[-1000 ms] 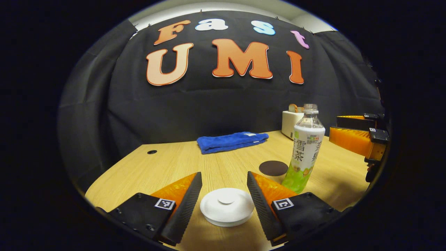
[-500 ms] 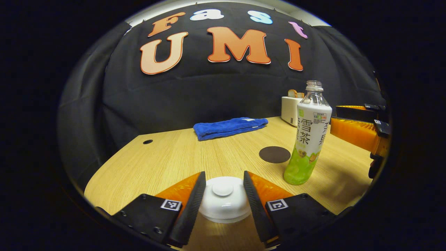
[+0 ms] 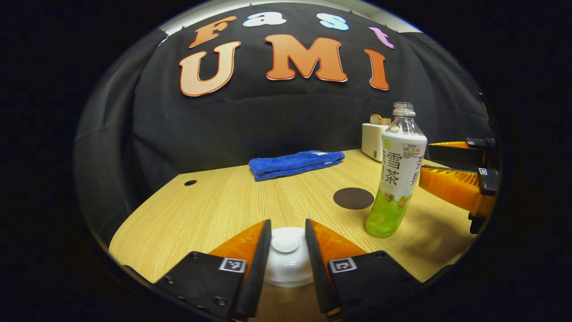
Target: Open the teacup lid with one hand, grasp the water bottle and pour water into the teacup with the other hand; after pouring, place the water bottle on the coaster and then close the teacup lid.
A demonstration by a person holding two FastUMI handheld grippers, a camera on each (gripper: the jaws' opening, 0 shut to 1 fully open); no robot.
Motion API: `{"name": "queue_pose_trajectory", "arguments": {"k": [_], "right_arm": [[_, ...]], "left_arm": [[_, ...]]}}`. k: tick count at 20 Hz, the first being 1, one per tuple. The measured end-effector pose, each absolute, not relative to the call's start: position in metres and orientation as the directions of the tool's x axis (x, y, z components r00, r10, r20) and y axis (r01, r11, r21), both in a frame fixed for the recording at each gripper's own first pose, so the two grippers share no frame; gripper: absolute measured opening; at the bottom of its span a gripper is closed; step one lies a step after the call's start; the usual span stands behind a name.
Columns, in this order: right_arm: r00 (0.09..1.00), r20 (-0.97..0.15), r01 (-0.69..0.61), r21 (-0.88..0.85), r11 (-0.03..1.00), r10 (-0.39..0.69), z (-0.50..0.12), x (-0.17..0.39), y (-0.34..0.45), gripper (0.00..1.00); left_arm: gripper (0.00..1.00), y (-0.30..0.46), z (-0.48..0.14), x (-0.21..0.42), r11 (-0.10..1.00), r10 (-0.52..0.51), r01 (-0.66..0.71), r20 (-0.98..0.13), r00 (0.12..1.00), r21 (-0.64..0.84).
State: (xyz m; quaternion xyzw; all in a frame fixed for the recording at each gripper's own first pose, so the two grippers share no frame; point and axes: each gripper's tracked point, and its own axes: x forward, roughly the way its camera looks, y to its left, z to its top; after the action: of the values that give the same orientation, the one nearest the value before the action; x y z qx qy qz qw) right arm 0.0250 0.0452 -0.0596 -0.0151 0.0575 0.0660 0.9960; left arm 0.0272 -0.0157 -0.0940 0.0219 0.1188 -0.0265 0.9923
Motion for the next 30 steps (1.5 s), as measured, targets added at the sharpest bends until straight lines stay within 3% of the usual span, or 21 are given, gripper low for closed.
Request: {"name": "queue_pose_trajectory", "arguments": {"k": [3,5,7,24,30], "right_arm": [[0.985,-0.117,-0.132,-0.013,0.991,0.130,-0.061,0.026,0.045,0.96],[0.984,-0.121,-0.130,-0.008,0.992,0.128,-0.063,0.025,0.044,0.96],[0.984,-0.126,-0.128,-0.010,0.992,0.126,-0.065,0.026,0.045,0.96],[0.967,-0.194,-0.162,0.026,0.986,0.164,-0.090,0.048,0.068,0.95],[0.954,-0.237,-0.181,0.043,0.983,0.186,-0.100,0.059,0.081,0.85]], "left_arm": [[0.45,-0.012,-0.095,0.028,0.998,-0.035,0.046,-0.229,0.973,0.043],[0.34,-0.015,-0.094,0.028,0.998,-0.039,0.049,-0.228,0.973,0.038],[0.32,-0.018,-0.093,0.027,0.998,-0.050,0.059,-0.225,0.973,0.031],[0.33,0.001,-0.043,0.034,0.999,0.008,-0.004,-0.096,0.995,0.035],[0.33,0.011,-0.031,0.030,0.999,0.031,-0.029,-0.074,0.997,0.022]]}}
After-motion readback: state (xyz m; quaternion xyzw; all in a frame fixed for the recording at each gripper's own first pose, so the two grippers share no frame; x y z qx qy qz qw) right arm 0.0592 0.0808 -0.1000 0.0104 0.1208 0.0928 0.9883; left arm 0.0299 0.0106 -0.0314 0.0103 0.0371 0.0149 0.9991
